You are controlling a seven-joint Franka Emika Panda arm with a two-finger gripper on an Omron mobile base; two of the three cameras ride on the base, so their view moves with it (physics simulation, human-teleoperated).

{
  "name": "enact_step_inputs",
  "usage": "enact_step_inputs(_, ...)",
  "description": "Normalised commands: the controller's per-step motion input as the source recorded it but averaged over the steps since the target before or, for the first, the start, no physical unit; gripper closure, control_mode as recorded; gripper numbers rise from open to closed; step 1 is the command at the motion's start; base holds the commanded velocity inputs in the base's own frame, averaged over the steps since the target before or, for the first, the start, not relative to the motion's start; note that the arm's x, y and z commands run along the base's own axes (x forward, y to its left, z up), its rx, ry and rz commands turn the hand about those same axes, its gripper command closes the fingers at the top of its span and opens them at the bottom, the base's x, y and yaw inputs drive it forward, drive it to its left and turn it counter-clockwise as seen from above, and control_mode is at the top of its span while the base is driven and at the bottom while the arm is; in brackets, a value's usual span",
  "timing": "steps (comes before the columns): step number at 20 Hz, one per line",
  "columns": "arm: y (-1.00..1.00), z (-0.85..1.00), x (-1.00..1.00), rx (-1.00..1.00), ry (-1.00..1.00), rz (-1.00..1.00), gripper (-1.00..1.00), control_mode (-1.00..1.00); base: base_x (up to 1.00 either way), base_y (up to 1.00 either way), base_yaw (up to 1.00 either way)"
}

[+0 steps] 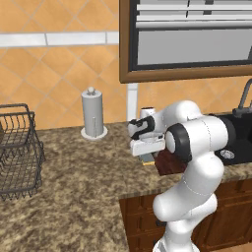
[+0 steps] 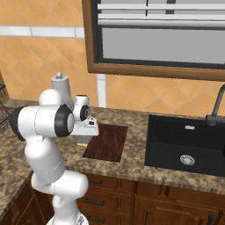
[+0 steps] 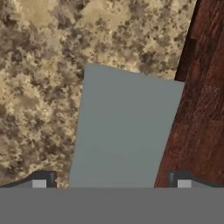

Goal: Pick up the sponge from the counter and clean the cutting board by briefly scrubbing or pressing down on the cutting board. Once finished, release the sponge.

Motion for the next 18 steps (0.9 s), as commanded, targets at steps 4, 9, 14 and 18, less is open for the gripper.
enact_step_inputs(4, 0.0, -0.12, 0.2, 0.0, 0.0, 0.0, -1.0, -1.0, 0.0, 0.0, 0.0)
enact_step_inputs(9, 0.0, -0.25, 0.05, 0.0, 0.01, 0.0, -1.0, -1.0, 0.0, 0.0, 0.0)
enact_step_inputs(14, 0.03, -0.27, 0.0, 0.0, 0.0, 0.0, -1.0, -1.0, 0.0, 0.0, 0.0)
enact_step_inputs(18, 0.07, -0.19, 0.0, 0.0, 0.0, 0.0, -1.0, -1.0, 0.0, 0.0, 0.0)
